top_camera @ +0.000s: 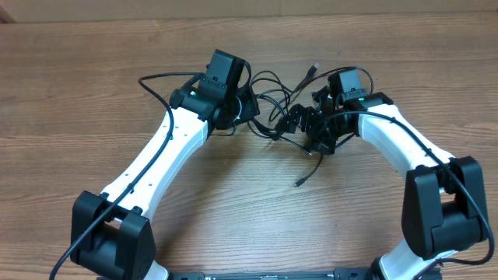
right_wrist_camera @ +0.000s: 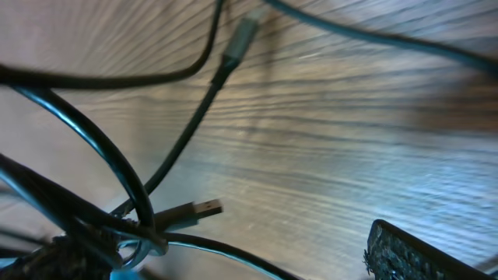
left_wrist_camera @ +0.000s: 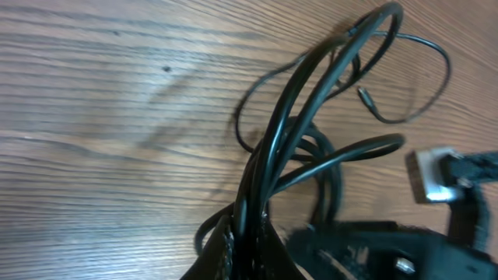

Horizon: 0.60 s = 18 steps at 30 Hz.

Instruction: Untangle cables

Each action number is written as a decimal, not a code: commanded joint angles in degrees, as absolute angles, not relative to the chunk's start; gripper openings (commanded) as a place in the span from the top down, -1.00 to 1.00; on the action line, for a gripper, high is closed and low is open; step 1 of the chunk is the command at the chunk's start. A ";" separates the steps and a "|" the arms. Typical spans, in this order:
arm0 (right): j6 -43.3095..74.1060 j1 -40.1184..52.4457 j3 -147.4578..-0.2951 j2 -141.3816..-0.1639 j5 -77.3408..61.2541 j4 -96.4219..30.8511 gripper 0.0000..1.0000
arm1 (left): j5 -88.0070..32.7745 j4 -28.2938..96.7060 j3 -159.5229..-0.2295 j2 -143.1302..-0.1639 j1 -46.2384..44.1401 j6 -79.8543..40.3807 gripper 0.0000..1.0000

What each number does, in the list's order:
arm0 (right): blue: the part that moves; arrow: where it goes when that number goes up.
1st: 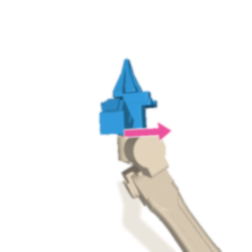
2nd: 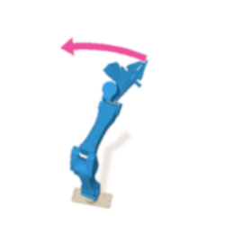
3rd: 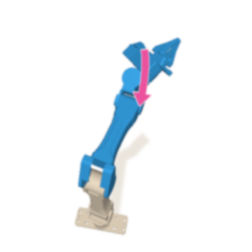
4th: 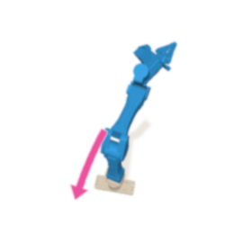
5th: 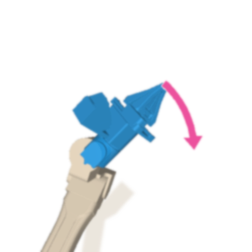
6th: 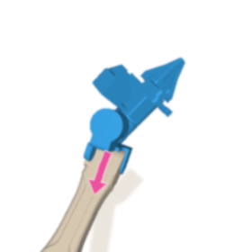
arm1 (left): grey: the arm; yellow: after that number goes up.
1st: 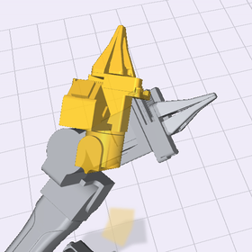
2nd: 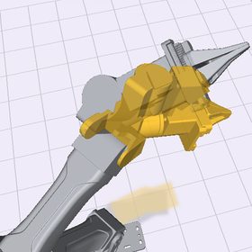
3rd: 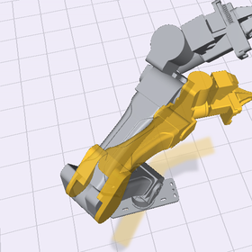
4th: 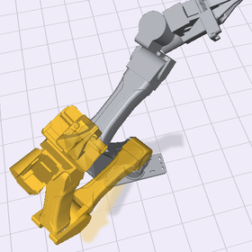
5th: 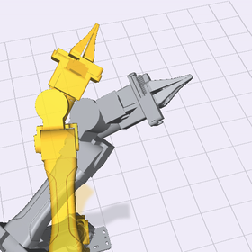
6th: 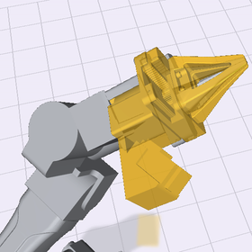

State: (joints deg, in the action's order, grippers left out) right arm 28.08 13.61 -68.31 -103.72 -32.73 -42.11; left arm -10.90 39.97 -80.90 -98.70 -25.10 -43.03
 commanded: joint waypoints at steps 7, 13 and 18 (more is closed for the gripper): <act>28.73 14.46 -68.18 -102.24 -22.83 -42.94 -1.00 | -23.70 38.17 -80.99 -99.04 -22.68 -45.71 0.91; 28.73 14.46 -68.16 -102.24 -22.48 -43.13 -0.99 | -31.94 38.33 -80.99 -99.04 -17.85 -50.92 0.91; 28.73 14.46 -68.16 -102.24 -21.85 -43.16 -0.99 | -38.37 38.39 -80.99 -99.04 -14.06 -55.05 0.91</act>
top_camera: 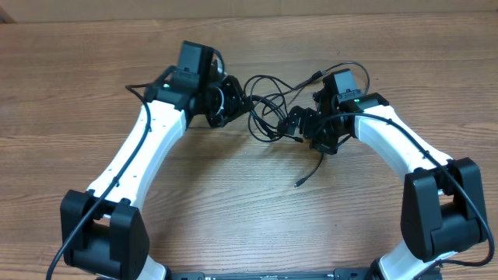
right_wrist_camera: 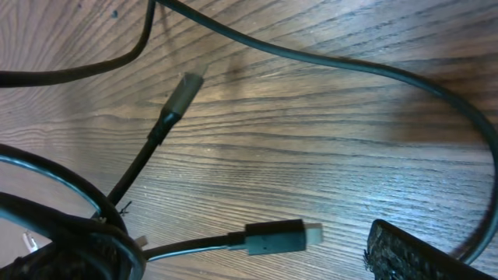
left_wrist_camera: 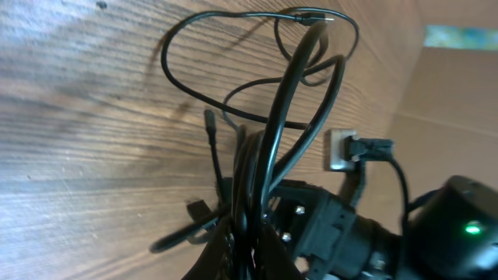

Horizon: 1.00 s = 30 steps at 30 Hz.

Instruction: Untangle cables

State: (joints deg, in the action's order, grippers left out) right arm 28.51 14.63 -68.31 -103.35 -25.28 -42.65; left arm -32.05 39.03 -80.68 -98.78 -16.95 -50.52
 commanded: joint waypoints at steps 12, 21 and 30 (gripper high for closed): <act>28.71 14.46 -68.07 -102.24 -21.85 -43.83 -1.00 | -36.25 34.44 -80.99 -99.04 -13.39 -65.89 0.91; 28.71 14.46 -67.44 -102.24 -21.54 -43.97 -1.00 | -37.89 32.10 -80.99 -99.04 -12.32 -78.98 0.91; 28.71 14.46 -67.44 -102.24 -21.45 -43.94 -1.00 | -43.77 32.56 -80.99 -99.04 -6.63 -87.02 0.91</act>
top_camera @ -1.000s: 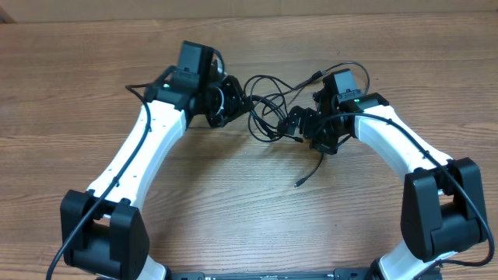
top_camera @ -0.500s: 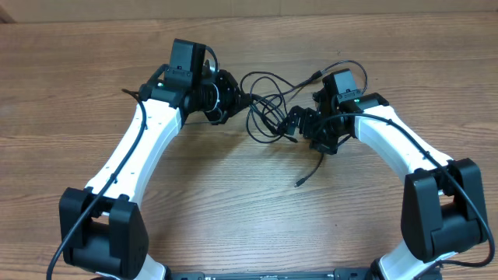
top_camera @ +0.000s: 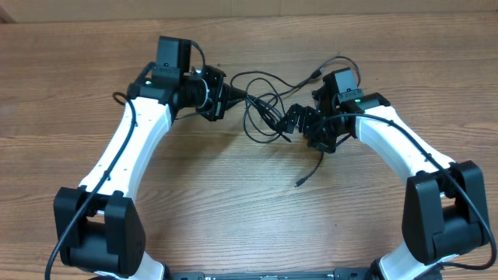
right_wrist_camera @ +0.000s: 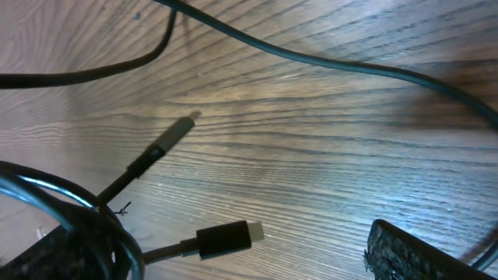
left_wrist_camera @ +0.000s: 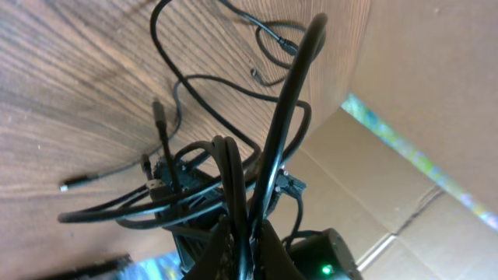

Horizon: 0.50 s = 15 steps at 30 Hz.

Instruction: Untangle cables

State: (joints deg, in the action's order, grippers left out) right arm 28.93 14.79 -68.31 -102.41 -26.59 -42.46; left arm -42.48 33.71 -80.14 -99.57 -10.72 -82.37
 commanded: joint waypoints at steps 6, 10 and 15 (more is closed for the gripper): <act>28.71 14.46 -67.44 -102.24 -21.45 -43.88 -1.00 | -44.75 32.62 -80.99 -99.04 -6.24 -92.71 0.91; 28.71 14.46 -67.44 -102.24 -21.45 -43.90 -1.00 | -44.88 32.84 -80.99 -99.04 -6.22 -96.99 0.91; 28.71 14.46 -67.44 -102.24 -21.45 -44.03 -1.00 | -44.60 32.93 -80.99 -99.04 -6.22 -108.71 0.91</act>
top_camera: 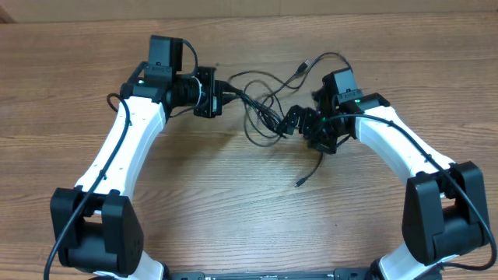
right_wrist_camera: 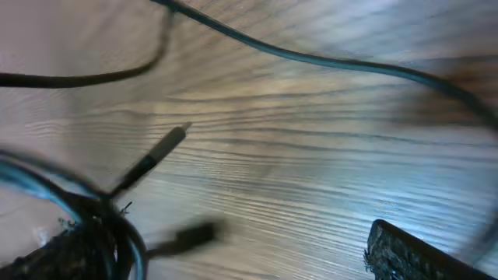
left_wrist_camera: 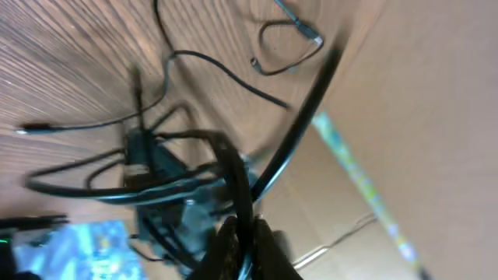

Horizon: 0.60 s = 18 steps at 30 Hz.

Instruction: Untangle cables

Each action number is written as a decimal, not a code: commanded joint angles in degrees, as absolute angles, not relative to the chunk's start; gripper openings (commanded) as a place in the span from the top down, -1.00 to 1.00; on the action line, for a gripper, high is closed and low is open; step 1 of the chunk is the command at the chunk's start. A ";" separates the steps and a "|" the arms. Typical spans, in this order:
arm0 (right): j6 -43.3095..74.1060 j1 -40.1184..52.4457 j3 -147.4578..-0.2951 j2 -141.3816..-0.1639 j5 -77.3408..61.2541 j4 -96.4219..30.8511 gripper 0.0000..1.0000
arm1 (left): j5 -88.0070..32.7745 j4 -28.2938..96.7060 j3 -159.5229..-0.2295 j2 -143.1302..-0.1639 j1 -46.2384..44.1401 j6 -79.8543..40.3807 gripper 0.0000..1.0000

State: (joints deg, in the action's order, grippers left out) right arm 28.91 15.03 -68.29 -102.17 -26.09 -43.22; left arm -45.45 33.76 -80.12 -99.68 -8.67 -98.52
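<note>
A tangle of thin black cables lies stretched on the wooden table between my two grippers. At its left end, my left gripper is shut on a few black strands, which rise from between its fingers. My right gripper sits at the tangle's right end. Its fingers stand wide apart; a bundle of cables hangs against the left one, and the right finger is bare. A blurred plug lies between them on the wood. One connector end points away at the back.
A loose cable tail trails toward the front from the right gripper, ending in a small plug. Cardboard walls show beyond the table's far edge. Both white arms reach in from the front corners.
My left gripper has shifted a little further left with its strands, drawing the tangle longer. The back connector end has moved left and away. The plug under my right wrist slid left.
My left gripper was shut on strands close beside the right gripper, with the cables bunched tight. At each later moment it was further left and still holding them, while the right gripper stayed put. The bunch now lies spread into looser loops.
</note>
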 commanded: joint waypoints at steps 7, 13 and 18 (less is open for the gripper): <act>28.71 14.46 -67.44 -102.24 -21.43 -44.01 -1.00 | -44.42 32.49 -80.99 -99.04 -5.98 -115.63 0.92; 28.71 14.46 -67.44 -102.24 -21.43 -44.05 -1.00 | -44.38 33.15 -80.99 -99.04 -5.89 -114.80 0.92; 28.71 14.46 -67.44 -102.24 -21.43 -44.03 -1.00 | -41.54 33.19 -80.99 -99.04 -5.91 -107.74 0.86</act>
State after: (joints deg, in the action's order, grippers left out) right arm 28.86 14.66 -68.03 -102.17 -22.06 -44.18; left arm -44.34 33.17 -80.12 -99.68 -6.26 -113.38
